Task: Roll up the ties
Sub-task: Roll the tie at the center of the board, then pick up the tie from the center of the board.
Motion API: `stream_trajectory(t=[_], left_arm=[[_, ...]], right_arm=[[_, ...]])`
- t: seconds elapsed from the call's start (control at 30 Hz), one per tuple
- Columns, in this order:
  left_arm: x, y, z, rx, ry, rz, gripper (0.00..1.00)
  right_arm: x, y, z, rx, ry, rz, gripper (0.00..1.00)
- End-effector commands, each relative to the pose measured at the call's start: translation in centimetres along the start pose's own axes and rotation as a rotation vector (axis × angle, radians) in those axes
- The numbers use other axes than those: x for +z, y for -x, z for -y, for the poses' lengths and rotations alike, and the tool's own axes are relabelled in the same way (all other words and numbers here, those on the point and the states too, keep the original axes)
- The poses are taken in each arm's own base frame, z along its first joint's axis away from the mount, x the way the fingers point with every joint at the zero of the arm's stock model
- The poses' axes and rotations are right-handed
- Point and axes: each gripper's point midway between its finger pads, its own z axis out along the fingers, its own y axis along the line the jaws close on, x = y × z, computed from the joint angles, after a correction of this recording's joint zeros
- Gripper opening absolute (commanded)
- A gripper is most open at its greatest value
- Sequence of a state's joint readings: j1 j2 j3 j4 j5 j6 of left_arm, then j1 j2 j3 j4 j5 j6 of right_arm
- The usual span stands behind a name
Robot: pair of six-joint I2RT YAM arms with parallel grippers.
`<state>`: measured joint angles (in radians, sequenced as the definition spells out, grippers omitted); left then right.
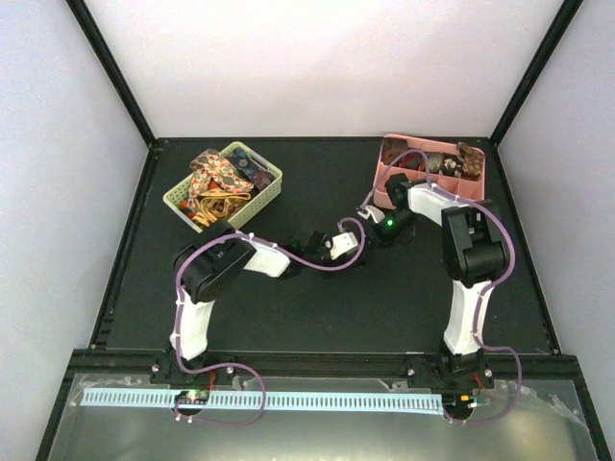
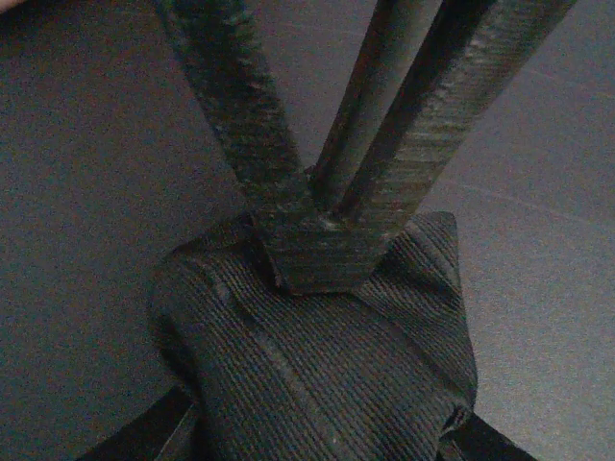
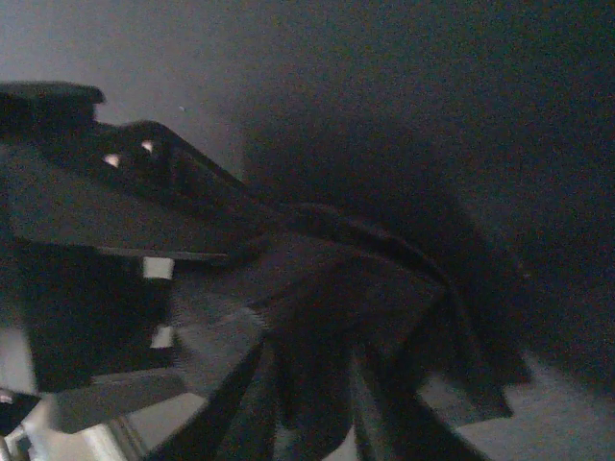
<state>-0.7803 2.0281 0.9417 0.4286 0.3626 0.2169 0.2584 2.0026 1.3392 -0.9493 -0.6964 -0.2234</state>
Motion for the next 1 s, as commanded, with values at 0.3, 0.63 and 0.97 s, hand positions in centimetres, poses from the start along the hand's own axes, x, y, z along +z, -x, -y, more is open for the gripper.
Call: stream_trajectory(t=[0.3, 0.63, 0.97], left_arm=[[0.0, -6.4, 0.6, -0.041, 0.004, -0.220, 0.35], [0.0, -6.2, 0.5, -0.038, 0.006, -0.217, 0.35], [0.1, -6.1, 0.5, -0.042, 0.005, -0.213, 0.35]], right_arm=[[-3.0, 0.5, 2.2, 0.129, 0.035, 0.062, 0.69], [-0.4, -0.7, 3.8, 0.241, 0.086, 0.029, 0.83], [0.6, -1.0, 0.4, 0.180, 0.239, 0.001, 0.75]])
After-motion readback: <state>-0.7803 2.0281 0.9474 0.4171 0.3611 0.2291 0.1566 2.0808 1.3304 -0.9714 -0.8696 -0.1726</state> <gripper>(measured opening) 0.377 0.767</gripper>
